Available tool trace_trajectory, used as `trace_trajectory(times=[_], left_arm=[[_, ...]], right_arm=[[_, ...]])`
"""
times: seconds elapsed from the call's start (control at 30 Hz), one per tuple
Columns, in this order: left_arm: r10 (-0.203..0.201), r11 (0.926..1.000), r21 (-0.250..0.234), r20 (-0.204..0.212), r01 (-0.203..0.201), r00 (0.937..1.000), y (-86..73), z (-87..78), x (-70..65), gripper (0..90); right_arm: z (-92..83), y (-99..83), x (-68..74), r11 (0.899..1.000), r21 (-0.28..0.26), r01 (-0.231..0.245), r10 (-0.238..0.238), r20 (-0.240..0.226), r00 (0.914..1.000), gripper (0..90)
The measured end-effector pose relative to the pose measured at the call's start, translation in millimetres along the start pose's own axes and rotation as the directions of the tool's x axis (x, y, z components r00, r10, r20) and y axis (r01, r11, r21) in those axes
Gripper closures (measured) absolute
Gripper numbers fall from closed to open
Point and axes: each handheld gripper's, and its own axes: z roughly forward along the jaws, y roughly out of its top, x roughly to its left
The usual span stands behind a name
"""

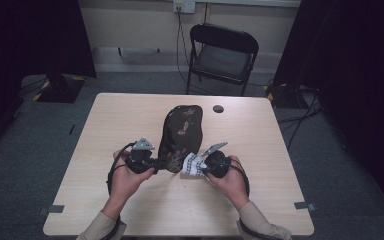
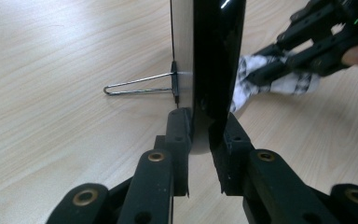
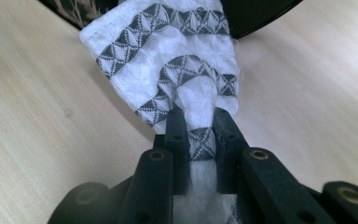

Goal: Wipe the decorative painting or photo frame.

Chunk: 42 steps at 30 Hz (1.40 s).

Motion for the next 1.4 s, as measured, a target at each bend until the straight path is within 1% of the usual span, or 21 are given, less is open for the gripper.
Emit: trace_trajectory(times=[0.1,0.13,0.27,0.37,0.4,0.53,0.63,0.73,0.83,0.87,0.93,1.07,1.4], left_arm=[[0.001,1.0,0.0,-0.001,-0.001,1.0,0.2,-0.1,0.1,77.7],[0.001,1.0,0.001,-0.001,-0.001,1.0,0.4,-0.1,0.0,77.7],[0.003,1.0,0.0,-0.002,-0.003,1.0,0.8,0.3,0.0,77.7],[-0.001,1.0,0.001,-0.006,0.001,1.0,0.9,0.2,-0.5,77.8],[-0.001,1.0,0.0,-0.007,0.001,1.0,0.9,0.2,-0.7,77.9],[0.002,1.0,-0.001,-0.009,-0.002,1.0,0.6,0.3,-1.1,77.9],[-0.001,1.0,-0.001,-0.006,0.001,1.0,0.2,0.5,-0.8,77.8],[0.003,1.0,0.004,-0.008,-0.003,1.0,0.4,0.9,-1.4,77.8],[0.003,1.0,0.004,-0.008,-0.002,1.0,0.7,0.7,-0.9,77.9],[-0.005,1.0,-0.003,-0.007,0.005,1.0,0.5,1.1,-1.2,77.9],[0.003,1.0,0.002,-0.007,-0.003,1.0,0.8,0.8,-0.6,77.9],[0.001,1.0,0.003,-0.012,-0.001,0.9999,1.5,1.1,-1.4,78.0],[0.006,0.9999,0.009,-0.015,-0.006,0.9999,1.6,0.7,-1.0,78.2]], right_arm=[[-18.2,10.7,-5.2,0.999,-0.032,0.003,-0.003,0.018,0.9998,79.8],[-26.1,15.7,-7.2,0.999,-0.042,0.012,-0.011,0.031,0.9995,79.8],[-61.7,41.1,-13.3,0.995,-0.089,0.044,-0.037,0.074,0.9965,79.8],[-83.2,60.9,-16.1,0.992,-0.11,0.06,-0.049,0.103,0.9935,79.8],[-90.8,68.6,-16.5,0.991,-0.119,0.064,-0.051,0.112,0.9925,79.8],[-111.0,90.0,-13.1,0.984,-0.151,0.091,-0.071,0.134,0.9884,79.8],[-123.7,105.5,-9.0,0.979,-0.173,0.104,-0.081,0.137,0.9873,79.8],[-129.0,114.0,-4.8,0.976,-0.18,0.119,-0.094,0.138,0.986,79.8],[-132.6,117.6,-4.3,0.974,-0.192,0.117,-0.093,0.131,0.9871,79.8],[-133.0,117.6,-4.9,0.973,-0.197,0.116,-0.092,0.129,0.9874,79.8],[-133.0,116.6,-5.9,0.973,-0.204,0.106,-0.081,0.126,0.9887,79.8],[-129.8,113.8,-6.0,0.971,-0.219,0.092,-0.07,0.104,0.9921,79.8],[-121.0,107.1,5.9,0.968,-0.226,0.11,-0.096,0.073,0.9928,79.8]])
